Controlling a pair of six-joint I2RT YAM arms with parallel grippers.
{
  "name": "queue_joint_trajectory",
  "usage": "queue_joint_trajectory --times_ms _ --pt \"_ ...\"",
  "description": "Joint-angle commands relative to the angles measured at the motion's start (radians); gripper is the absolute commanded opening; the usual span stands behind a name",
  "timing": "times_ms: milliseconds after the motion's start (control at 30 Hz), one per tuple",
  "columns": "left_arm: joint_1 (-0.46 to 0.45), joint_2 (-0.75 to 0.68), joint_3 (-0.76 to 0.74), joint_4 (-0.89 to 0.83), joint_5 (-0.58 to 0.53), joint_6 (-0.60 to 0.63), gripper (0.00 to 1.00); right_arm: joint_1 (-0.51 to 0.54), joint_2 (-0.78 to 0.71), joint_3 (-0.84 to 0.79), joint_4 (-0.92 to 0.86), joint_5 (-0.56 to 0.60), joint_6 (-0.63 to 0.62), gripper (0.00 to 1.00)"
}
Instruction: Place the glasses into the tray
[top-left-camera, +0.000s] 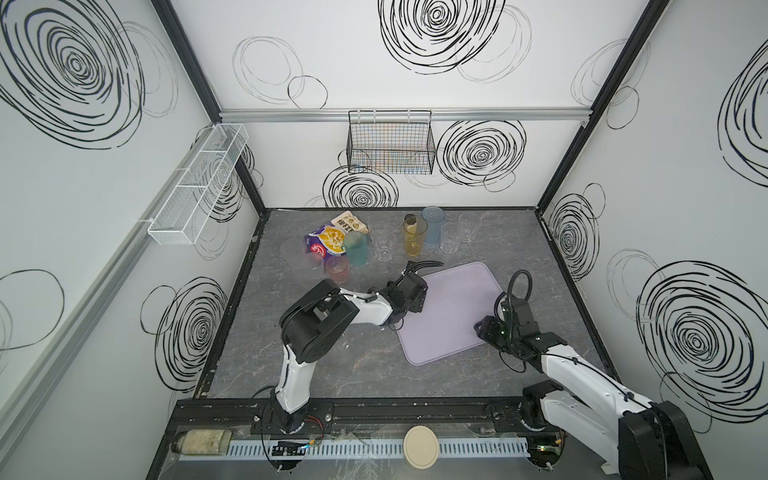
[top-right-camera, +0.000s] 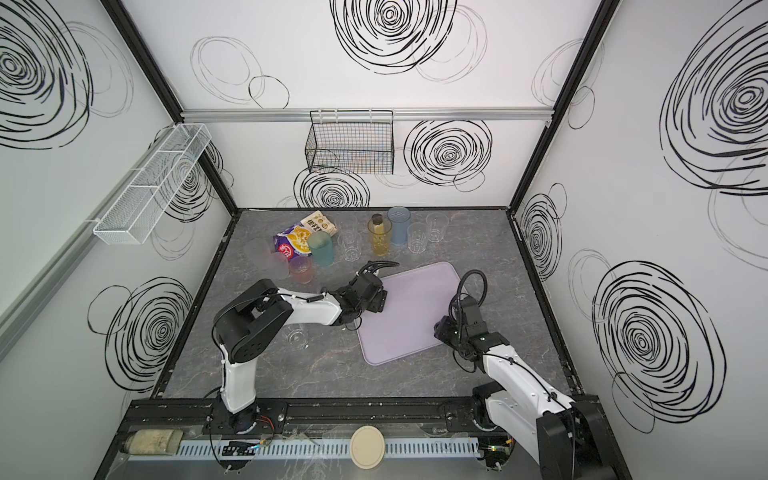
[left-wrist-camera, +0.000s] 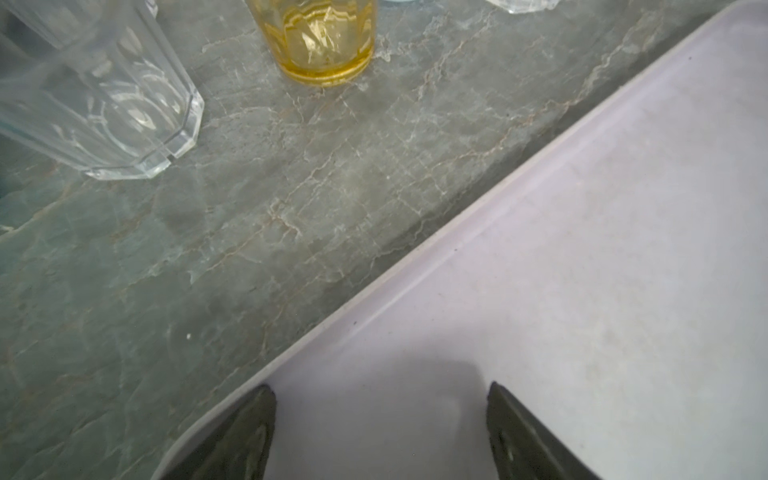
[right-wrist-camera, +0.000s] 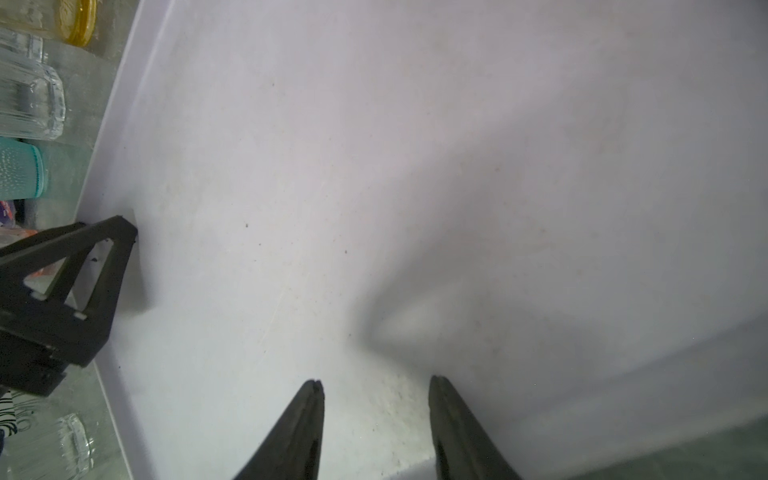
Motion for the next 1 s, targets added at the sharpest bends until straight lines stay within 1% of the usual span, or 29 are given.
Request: queue_joint_trajectory --times_ms 0,133,233,333,400,467,567,633,733,833,933,967 --pt "0.026 0.003 0.027 -0.002 -0.008 0.024 0.84 0.007 0.038 0.060 -0.059 0.023 -0.009 0.47" --pt "0.011 -0.095 0.006 0.022 -0.011 0.043 0.85 0.008 0.104 0.147 -0.048 0.027 -0.041 0.47" --pt "-0.009 -0.175 -0.003 -0.011 -0.048 0.033 0.86 0.024 0.160 0.219 -0.034 0.044 -0.061 0.48" --pt "-0.029 -0.277 -0.074 0.010 -0.064 0.013 0.86 0.071 0.209 0.287 -0.024 0.073 -0.061 0.48" --pt "-0.027 -0.352 -0.111 0.005 -0.067 0.010 0.87 0.124 0.241 0.331 -0.007 0.112 -0.065 0.48" --pt "-0.023 -0.425 -0.138 -0.003 -0.094 0.035 0.89 0.158 0.272 0.370 0.002 0.147 -0.078 0.48" --pt "-0.010 -0.541 -0.196 0.017 -0.116 0.092 0.93 0.193 0.344 0.437 -0.001 0.160 -0.110 0.47" --pt "0.011 -0.607 -0.209 -0.011 -0.127 0.098 0.94 0.215 0.395 0.484 -0.015 0.158 -0.129 0.47" --pt "0.062 -0.702 -0.210 -0.099 -0.174 0.072 0.94 0.244 0.464 0.547 -0.024 0.159 -0.156 0.47" --pt "0.152 -0.791 -0.210 -0.202 -0.117 0.049 0.94 0.244 0.514 0.626 -0.052 0.177 -0.188 0.47" --pt "0.252 -0.881 -0.245 -0.241 0.009 0.048 0.94 0.232 0.543 0.722 -0.086 0.231 -0.231 0.48" --pt "0.284 -0.908 -0.258 -0.258 0.043 0.042 0.95 0.223 0.553 0.757 -0.095 0.238 -0.245 0.48"
